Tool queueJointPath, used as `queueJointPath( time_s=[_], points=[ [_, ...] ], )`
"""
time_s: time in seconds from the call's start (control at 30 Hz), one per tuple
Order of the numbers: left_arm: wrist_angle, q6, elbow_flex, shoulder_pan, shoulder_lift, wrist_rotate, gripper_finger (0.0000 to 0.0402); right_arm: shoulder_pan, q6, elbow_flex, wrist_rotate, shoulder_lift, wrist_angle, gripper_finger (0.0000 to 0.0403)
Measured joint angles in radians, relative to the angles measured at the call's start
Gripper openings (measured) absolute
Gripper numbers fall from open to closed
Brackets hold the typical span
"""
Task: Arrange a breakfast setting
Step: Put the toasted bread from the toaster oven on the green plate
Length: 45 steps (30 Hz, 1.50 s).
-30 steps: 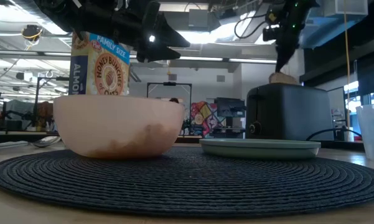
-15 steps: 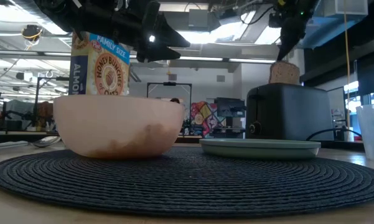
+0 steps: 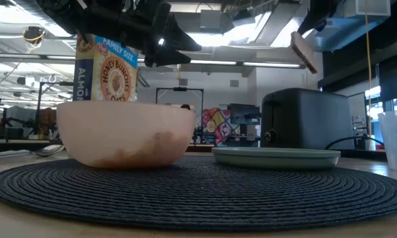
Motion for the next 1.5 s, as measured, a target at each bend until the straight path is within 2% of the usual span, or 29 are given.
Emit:
queueJointPath(
  time_s=[0.13,0.37,0.57,0.8,0.97,1.1,1.27,1.4,1.5],
  points=[
    [0.000,-0.003,0.000,-0.001,0.000,0.001,0.0332,0.021,0.019,0.000,-0.103,-0.014,-0.007,0.0002],
    [0.000,-0.004,0.000,-0.001,0.000,0.000,0.0332,0.241,0.094,-0.009,-0.085,-0.015,0.024,0.0002],
    [0.001,-0.015,0.000,-0.022,0.000,0.080,0.0332,0.471,0.213,-0.058,0.058,-0.013,0.179,0.0001],
    [0.072,0.054,0.000,-0.098,0.000,0.043,0.0332,0.658,0.270,-0.133,0.171,-0.011,0.242,0.0001],
    [0.076,0.056,0.000,-0.103,0.000,0.041,0.0332,0.731,0.338,-0.258,0.244,-0.012,0.250,0.0001],
    [0.075,0.056,0.000,-0.102,0.000,0.033,0.0332,0.776,0.408,-0.421,0.297,-0.011,0.352,0.0001],
    [0.070,0.059,0.000,-0.101,0.000,0.021,0.0332,0.842,0.524,-0.603,0.465,-0.011,0.502,0.0001],
    [0.066,0.067,0.000,-0.088,0.000,0.021,0.0332,0.878,0.571,-0.658,0.582,-0.011,0.524,0.0001],
    [0.067,0.063,0.000,-0.080,0.000,0.021,0.0332,0.887,0.595,-0.699,0.584,-0.011,0.573,0.0001]
  ],
)
